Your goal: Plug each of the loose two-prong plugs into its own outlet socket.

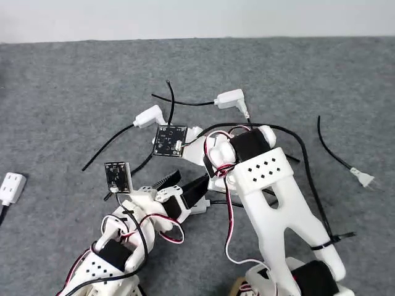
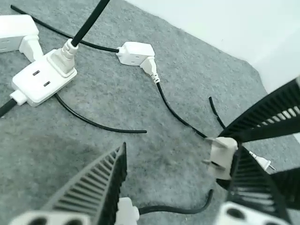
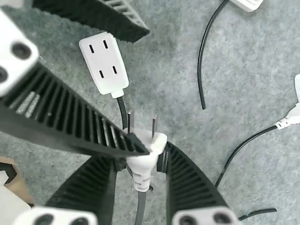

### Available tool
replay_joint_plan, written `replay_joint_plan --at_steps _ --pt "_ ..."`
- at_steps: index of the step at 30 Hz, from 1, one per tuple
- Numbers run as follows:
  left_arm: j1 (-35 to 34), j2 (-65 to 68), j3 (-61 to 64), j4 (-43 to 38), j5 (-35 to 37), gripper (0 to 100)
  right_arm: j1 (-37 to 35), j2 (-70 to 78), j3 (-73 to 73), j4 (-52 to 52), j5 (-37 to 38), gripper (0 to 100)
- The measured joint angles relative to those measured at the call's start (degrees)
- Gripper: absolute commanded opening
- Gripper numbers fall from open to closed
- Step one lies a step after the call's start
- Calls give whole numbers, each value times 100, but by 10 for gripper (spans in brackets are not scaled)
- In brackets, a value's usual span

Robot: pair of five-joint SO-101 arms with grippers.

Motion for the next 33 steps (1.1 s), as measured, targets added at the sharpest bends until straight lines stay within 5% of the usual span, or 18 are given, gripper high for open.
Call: replay_joint_plan --at_steps 33 --pt "-26 -26 -88 -53 0 333 18 9 -1055 932 -9 9"
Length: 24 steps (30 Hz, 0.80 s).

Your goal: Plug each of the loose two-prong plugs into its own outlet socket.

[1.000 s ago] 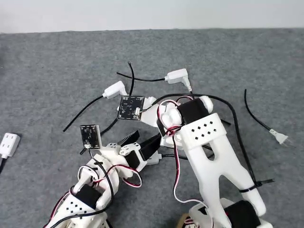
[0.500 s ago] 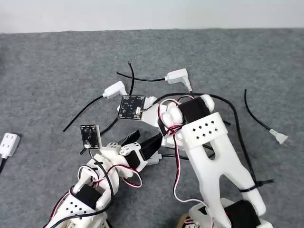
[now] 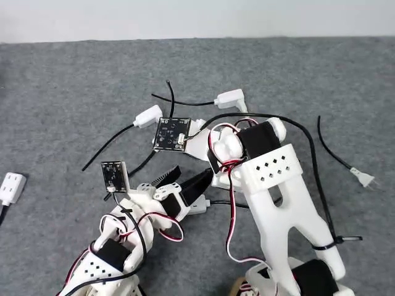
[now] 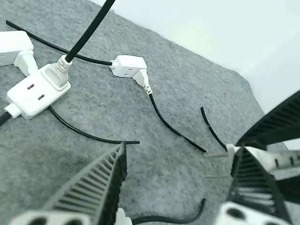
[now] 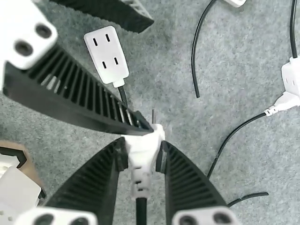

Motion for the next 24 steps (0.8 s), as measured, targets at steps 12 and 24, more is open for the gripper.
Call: replay_joint_plan --at_steps 12,24 --pt "-9 0 26 0 0 333 0 0 -26 9 -132 9" --pt "-18 0 0 0 0 333 0 0 -123 9 -149 9"
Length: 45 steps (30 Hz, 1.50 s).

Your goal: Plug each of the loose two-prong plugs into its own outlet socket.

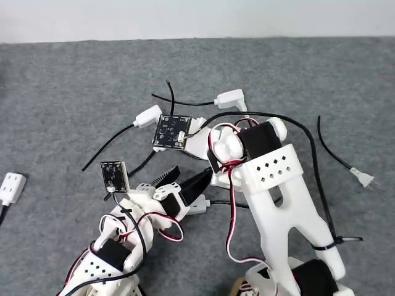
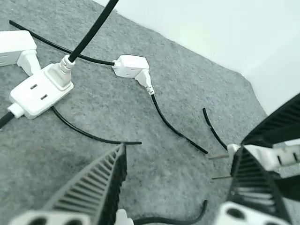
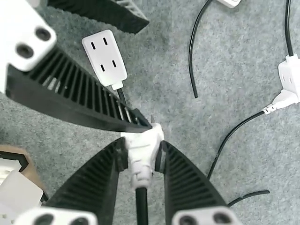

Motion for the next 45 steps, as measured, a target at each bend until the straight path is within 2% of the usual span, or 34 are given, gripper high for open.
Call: replay_joint_plan --at_steps 16,18,23,27,30,36,45 --pt "-114 0 -18 0 0 333 -53 0 -132 0 -97 9" --pt "-448 9 35 35 -35 333 -70 0 -158 0 -105 9" --pt "-1934 88 44 97 -9 333 -484 -70 -88 -193 -369 9" --pt "-2910 88 44 695 -149 333 -958 -26 501 -756 -536 9" --pt "-3262 79 35 1248 -466 333 -1029 369 1020 -1240 -563 9" --pt "-3349 79 88 1415 -571 333 -1090 1301 1503 -1916 -563 9" --pt "-3288 79 123 1415 -571 333 -1433 1459 1512 -2110 -563 9"
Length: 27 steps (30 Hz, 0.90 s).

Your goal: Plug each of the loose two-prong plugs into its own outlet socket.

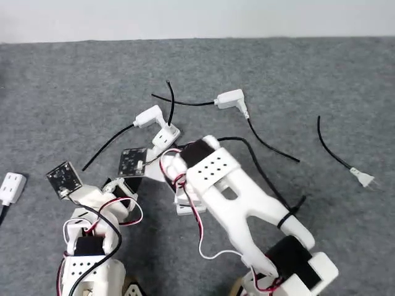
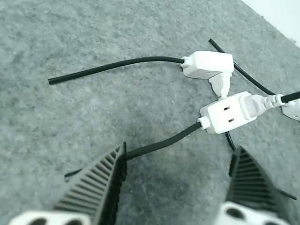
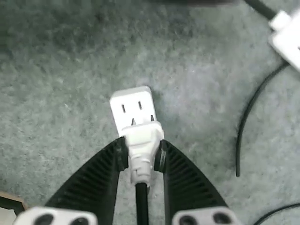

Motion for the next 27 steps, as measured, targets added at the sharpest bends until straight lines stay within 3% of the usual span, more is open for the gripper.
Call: replay_joint_plan --at_steps 27 --pt "0 0 0 0 0 333 -132 677 501 -721 -141 9"
